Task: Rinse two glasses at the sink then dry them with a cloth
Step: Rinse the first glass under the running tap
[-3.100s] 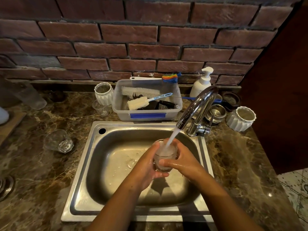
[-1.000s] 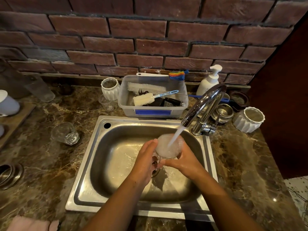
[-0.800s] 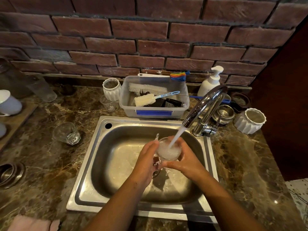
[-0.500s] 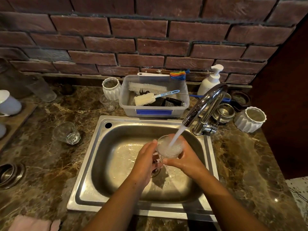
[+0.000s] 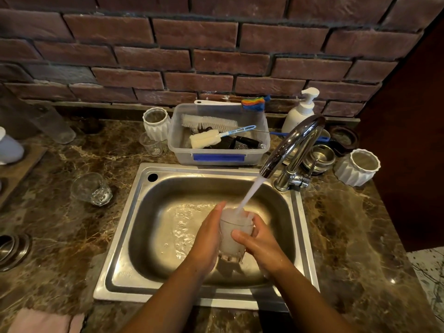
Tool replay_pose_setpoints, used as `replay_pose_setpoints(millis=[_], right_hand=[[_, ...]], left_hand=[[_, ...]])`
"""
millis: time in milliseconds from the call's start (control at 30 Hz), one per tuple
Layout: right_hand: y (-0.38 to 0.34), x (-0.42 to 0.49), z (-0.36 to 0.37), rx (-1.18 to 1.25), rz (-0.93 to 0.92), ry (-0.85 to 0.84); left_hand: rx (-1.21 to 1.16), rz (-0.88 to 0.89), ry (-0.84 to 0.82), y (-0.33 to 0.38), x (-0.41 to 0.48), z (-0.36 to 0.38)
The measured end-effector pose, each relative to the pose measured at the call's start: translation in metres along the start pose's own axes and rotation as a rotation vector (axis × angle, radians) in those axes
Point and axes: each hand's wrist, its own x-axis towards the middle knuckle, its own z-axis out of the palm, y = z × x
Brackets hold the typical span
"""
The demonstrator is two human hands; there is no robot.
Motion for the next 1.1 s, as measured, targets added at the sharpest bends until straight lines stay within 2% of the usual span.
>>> replay_pose_setpoints(millis=[200, 267, 467, 733, 1100], right_hand=[[0.018, -0.008, 0.007, 0.042, 0.135, 0.052], [0.022, -0.01, 0.009, 0.073, 0.182, 0.05], [0.02, -0.019, 0.013, 0.234, 0.27, -0.016], [0.006, -0.037, 0.017, 0.158, 0.394, 0.027], [-0.009, -0.06, 0.023, 0.142, 0.36, 0.025]], left_hand=[[0.005, -0.049, 0.05, -0.019, -0.009, -0.004], [-0.029, -0.081, 0.01, -0.023, -0.014, -0.007], [-0.004, -0.145, -0.01, -0.032, -0.028, -0.013], [0.009, -0.175, 0.054, -0.031, -0.047, -0.01], [-0.005, -0.109, 0.027, -0.022, -0.073, -0.003]])
